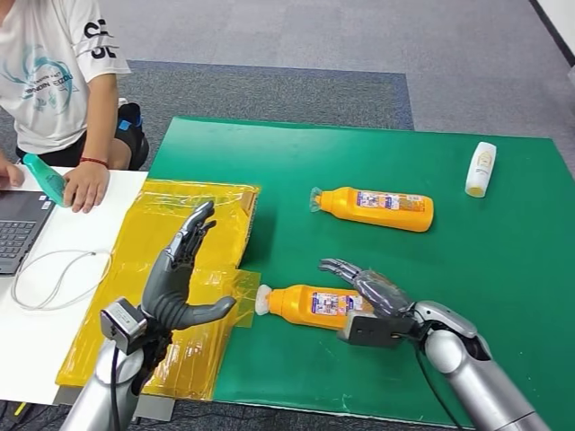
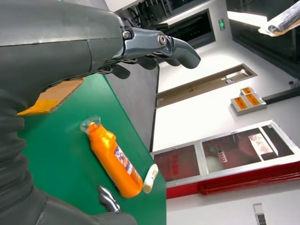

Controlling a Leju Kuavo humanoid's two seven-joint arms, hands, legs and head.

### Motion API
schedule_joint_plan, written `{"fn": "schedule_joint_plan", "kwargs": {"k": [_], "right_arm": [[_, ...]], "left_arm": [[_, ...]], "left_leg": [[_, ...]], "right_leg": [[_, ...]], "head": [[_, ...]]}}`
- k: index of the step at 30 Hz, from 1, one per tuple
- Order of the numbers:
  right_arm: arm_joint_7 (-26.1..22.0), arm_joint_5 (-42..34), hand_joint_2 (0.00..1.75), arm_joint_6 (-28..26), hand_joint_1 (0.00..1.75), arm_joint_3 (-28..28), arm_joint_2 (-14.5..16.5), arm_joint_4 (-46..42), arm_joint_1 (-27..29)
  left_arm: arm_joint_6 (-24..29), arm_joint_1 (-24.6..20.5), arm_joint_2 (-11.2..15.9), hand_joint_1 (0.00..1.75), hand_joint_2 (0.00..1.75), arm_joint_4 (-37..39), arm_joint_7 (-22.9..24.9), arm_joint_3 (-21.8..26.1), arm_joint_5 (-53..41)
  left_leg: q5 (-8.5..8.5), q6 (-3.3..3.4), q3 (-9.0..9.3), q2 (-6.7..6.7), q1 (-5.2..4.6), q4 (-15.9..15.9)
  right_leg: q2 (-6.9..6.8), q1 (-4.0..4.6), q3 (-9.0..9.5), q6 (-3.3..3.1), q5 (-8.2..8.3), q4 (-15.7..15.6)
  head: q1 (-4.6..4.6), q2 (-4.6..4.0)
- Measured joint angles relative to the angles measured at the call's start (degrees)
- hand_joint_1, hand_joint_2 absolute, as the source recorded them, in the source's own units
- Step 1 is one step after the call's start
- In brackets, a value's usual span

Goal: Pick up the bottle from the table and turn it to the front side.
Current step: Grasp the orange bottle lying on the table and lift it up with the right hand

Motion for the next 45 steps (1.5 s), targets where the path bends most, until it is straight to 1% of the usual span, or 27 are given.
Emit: {"fn": "schedule_joint_plan", "kwargs": {"k": [6,12,17,23,37,45], "right_arm": [[1.54,-0.72,1.75,1.55,0.00,3.16,-4.53,1.43,-2.63],[1.99,-2.22,1.75,4.90,0.00,6.42,-9.11,2.62,-6.17],[1.56,-4.09,1.75,6.63,0.00,9.88,-10.95,4.04,-8.82],[1.34,-5.79,1.75,6.89,0.00,13.97,-11.29,6.24,-11.03],[0.26,-8.86,1.75,6.90,0.00,19.76,-11.10,9.74,-13.59],[2.32,-7.00,1.75,5.62,0.00,22.69,-9.39,12.32,-15.50]], "left_arm": [[-0.26,-0.32,0.22,0.00,1.75,0.77,-0.30,0.03,0.37],[-0.76,-1.17,0.48,0.00,1.75,1.55,-0.48,0.12,0.54],[-1.27,-2.44,0.60,0.00,1.75,2.29,-0.98,0.11,1.08],[-1.96,-3.90,0.61,0.00,1.75,3.14,-1.33,0.09,1.72],[-2.78,-5.57,0.61,0.00,1.75,4.44,-1.53,0.05,2.75],[-3.16,-5.90,0.61,0.00,1.75,4.87,-1.98,0.05,3.43]], "left_leg": [[0.00,0.00,0.00,0.00,-0.01,0.00],[0.02,0.02,0.00,0.00,-0.02,0.01],[0.03,0.01,0.01,0.00,-0.01,0.01],[0.04,0.02,0.01,0.00,-0.01,0.01],[0.05,0.04,0.01,0.00,-0.02,0.01],[0.05,0.03,0.02,0.01,-0.02,0.01]], "right_leg": [[0.00,0.00,0.00,0.00,0.00,0.00],[0.00,-0.03,0.01,0.05,0.04,0.00],[0.00,-0.03,0.00,0.06,0.05,0.00],[0.00,-0.02,0.01,0.05,0.05,0.01],[0.00,-0.02,0.02,0.06,0.05,0.01],[0.01,-0.02,0.02,0.06,0.05,0.01]], "head": [[0.00,-0.01],[0.01,0.01],[0.01,0.00],[0.01,-0.01],[0.01,0.01],[0.01,0.00]]}}
